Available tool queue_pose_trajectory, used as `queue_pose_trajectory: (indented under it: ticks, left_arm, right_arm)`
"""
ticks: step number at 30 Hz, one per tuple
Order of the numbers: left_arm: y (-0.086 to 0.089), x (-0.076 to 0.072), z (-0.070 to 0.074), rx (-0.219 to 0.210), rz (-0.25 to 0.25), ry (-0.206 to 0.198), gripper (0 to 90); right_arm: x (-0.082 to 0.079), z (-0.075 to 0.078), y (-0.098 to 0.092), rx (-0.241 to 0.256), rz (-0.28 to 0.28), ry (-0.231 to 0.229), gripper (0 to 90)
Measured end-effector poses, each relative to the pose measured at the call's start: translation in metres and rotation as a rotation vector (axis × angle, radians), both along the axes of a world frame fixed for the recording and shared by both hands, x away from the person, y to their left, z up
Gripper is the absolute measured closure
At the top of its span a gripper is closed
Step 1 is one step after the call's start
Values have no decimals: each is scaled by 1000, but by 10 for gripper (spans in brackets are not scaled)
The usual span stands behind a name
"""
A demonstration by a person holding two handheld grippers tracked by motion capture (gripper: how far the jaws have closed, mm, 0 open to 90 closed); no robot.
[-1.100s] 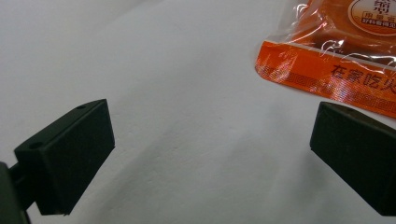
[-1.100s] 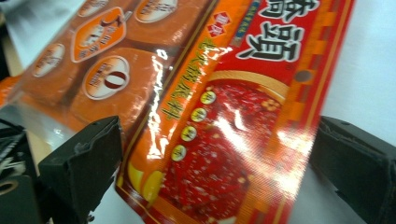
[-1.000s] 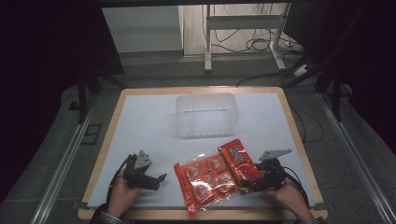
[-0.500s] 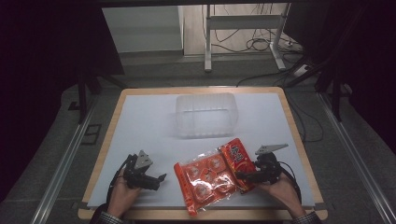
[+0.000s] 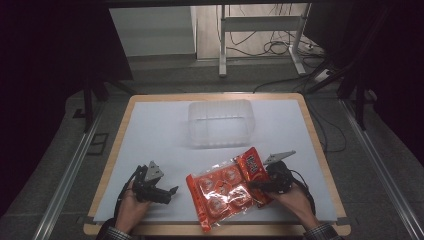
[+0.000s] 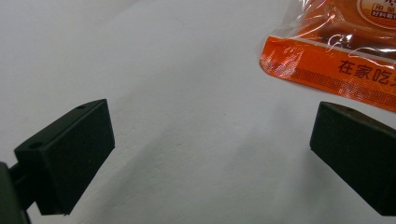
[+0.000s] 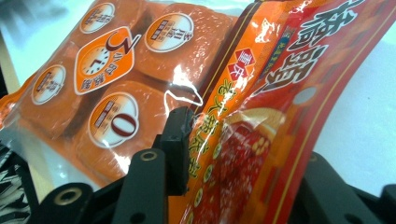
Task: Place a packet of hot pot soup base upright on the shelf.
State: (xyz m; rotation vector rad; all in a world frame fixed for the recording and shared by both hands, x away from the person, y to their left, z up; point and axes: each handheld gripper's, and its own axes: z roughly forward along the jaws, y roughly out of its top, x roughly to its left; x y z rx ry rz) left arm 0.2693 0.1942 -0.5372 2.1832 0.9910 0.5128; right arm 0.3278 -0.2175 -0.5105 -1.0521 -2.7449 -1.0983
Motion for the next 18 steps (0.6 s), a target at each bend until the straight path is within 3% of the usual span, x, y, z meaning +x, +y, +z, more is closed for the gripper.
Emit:
queue_pose_trajectory:
  ticks: [4,8,12,18]
  left_arm:
    - [0,0,0,-1,1,0,0]
    - [0,0,0,0,1,0,0]
    - [-1,0,0,4,3,-1,0]
    - [-1,-1,0,13,0,-1,0]
  right_arm:
    - [4,-1,4,-11,-5,3,679]
    - [7,0,8,-43,1,-25,769]
    - [8,2,10,-34,29,-43,847]
    - [3,8,14,-43,38,-87,888]
